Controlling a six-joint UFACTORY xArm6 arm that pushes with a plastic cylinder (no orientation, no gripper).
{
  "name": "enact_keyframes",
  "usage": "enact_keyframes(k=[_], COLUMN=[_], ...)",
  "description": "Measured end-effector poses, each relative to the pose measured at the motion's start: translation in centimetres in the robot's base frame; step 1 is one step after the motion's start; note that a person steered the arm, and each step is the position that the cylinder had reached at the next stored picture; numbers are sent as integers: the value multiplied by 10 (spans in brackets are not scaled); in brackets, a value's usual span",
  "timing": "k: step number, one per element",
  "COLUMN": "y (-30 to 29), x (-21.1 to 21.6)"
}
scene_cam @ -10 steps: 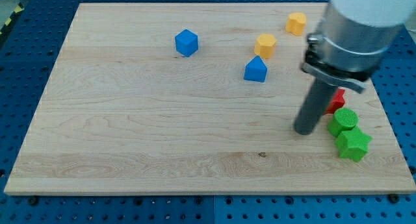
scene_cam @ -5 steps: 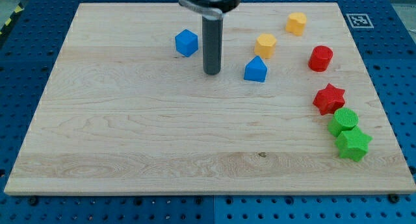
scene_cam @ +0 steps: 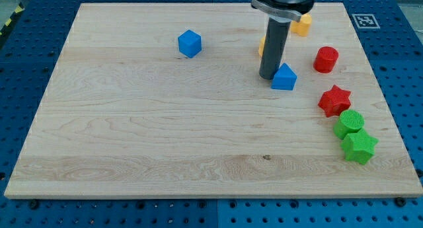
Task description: Slide blue triangle between red circle and red star
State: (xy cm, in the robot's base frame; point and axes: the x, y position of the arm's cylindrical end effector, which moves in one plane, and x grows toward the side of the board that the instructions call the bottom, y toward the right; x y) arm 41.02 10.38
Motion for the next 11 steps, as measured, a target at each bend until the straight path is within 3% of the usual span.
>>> enact_keyframes(k=[5, 11], y=[4, 64], x=[39, 28])
